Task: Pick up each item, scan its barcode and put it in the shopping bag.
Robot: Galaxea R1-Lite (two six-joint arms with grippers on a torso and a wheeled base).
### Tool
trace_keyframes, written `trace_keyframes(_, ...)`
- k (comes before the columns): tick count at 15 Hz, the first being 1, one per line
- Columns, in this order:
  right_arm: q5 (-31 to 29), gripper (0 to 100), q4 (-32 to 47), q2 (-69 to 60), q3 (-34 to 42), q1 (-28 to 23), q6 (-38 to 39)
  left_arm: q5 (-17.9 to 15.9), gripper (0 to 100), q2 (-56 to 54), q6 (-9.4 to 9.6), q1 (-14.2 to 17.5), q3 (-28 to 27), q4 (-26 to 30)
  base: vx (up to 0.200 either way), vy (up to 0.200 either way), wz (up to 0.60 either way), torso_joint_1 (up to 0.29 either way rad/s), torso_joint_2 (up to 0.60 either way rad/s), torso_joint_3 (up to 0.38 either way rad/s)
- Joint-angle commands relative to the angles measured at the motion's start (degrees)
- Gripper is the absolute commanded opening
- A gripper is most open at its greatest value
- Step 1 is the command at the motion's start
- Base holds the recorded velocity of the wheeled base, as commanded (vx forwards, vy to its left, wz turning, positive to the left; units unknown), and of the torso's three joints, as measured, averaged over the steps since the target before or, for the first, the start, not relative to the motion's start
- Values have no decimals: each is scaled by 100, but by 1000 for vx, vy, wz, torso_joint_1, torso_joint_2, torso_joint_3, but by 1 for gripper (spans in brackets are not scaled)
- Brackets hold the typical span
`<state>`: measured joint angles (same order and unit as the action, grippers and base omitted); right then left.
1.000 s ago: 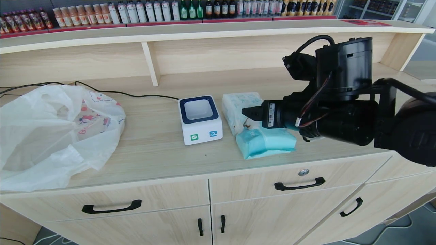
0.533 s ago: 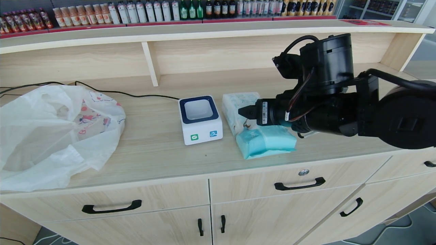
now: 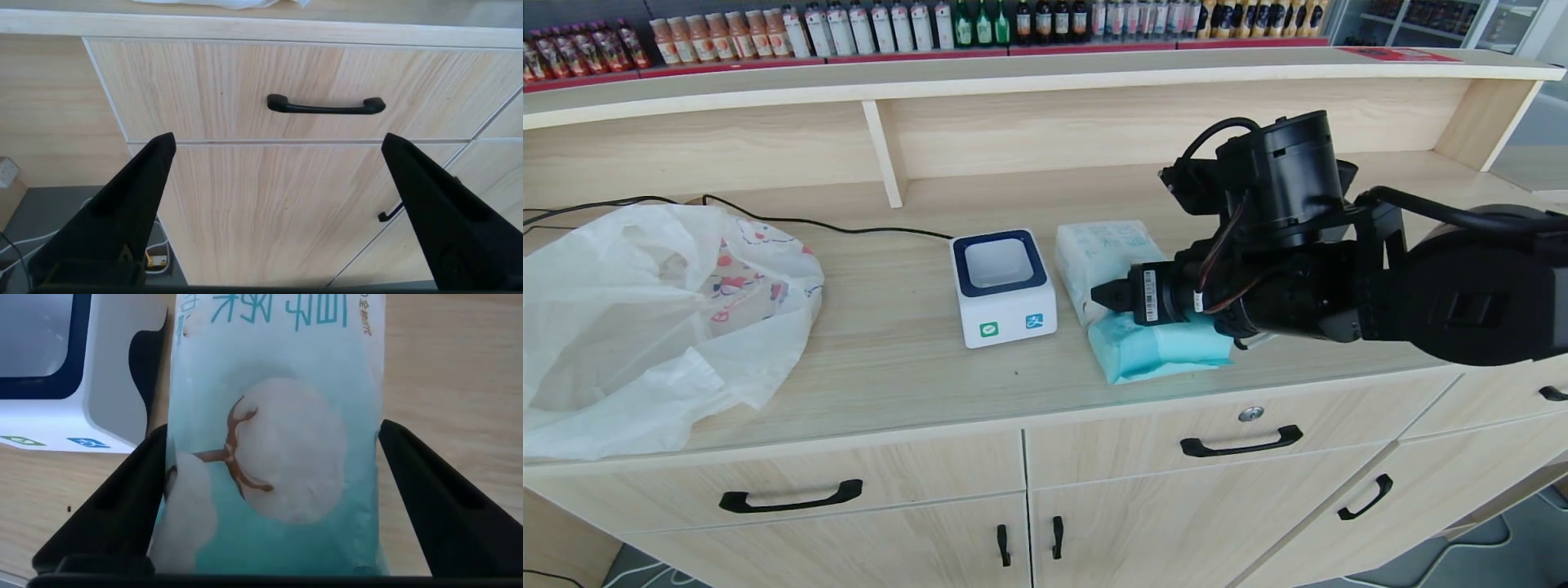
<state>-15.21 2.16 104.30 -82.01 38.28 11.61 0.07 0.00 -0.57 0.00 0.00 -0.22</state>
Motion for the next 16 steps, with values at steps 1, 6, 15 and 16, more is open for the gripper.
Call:
trace_keyframes(1, -8, 100, 4, 46, 18, 4, 0, 1, 100, 0, -4, 0, 0, -4, 0, 0, 0, 0, 0, 0)
trace_keyframes(6, -8, 100, -14, 46, 264, -5, 8, 1, 100, 0, -4, 0, 0, 13, 0, 0, 0, 0, 0, 0)
trace_keyframes(15, -632, 100, -989, -77, 1134, 13, 17, 1, 100, 0, -4, 0, 0, -4, 0, 0, 0, 0, 0, 0)
trace_keyframes(16, -641, 100, -1095, -112, 1257, 13, 8, 1, 100, 0, -4, 0, 0, 13, 0, 0, 0, 0, 0, 0)
